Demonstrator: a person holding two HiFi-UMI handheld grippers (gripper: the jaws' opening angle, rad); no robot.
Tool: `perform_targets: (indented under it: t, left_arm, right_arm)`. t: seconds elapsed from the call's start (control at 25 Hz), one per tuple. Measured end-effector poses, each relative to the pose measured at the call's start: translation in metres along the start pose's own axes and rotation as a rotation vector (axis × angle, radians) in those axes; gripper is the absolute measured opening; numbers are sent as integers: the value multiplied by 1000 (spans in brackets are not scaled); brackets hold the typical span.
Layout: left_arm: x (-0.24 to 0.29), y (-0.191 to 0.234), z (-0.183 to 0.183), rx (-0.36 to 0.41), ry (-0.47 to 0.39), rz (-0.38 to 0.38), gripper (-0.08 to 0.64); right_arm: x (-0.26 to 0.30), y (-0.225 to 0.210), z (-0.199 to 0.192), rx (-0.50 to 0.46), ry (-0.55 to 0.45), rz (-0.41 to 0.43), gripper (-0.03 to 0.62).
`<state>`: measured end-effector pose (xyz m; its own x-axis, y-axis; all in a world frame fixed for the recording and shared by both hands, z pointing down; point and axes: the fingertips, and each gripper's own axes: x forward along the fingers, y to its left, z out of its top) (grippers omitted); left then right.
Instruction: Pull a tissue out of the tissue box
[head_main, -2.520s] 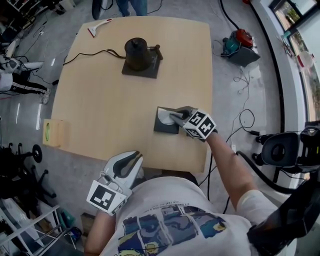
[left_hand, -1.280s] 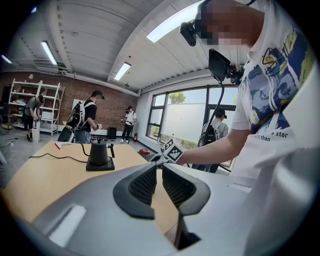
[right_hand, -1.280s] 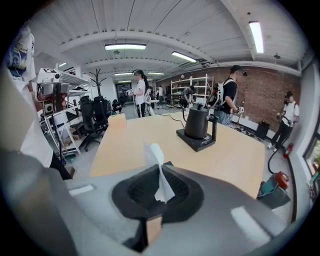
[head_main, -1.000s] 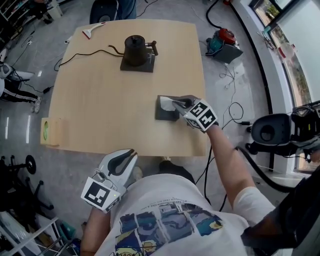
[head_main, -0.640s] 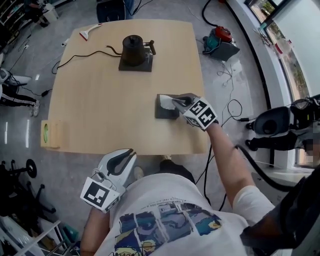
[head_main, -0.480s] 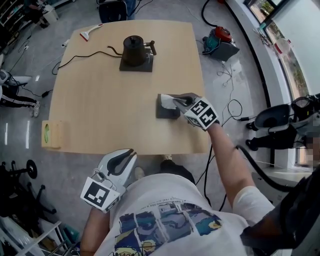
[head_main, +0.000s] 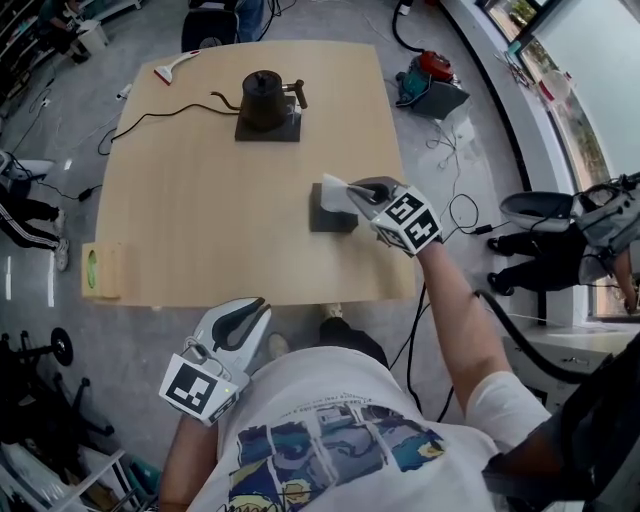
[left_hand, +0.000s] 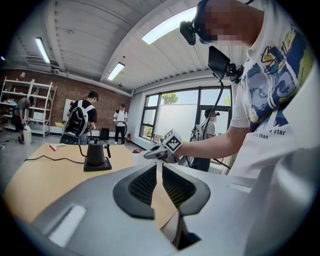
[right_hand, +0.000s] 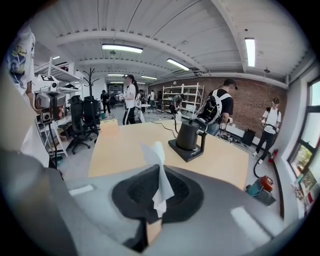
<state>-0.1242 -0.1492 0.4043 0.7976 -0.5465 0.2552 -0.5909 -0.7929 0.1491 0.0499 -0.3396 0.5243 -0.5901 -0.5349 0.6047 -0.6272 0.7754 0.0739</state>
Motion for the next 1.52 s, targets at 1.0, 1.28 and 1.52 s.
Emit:
perform_targets:
  t: [1.0, 1.28, 1.52]
  left_arm:
    - [-50, -10, -8, 30, -22, -70, 28]
    - [-70, -10, -20, 45, -16, -71, 28]
    - [-82, -10, -30, 58, -11, -108, 28]
  right_arm:
    - [-75, 110, 39, 38, -85, -67, 5]
    - [-100, 148, 47, 41, -132, -97, 5]
    - [-121, 183, 51, 37, -131, -121, 5]
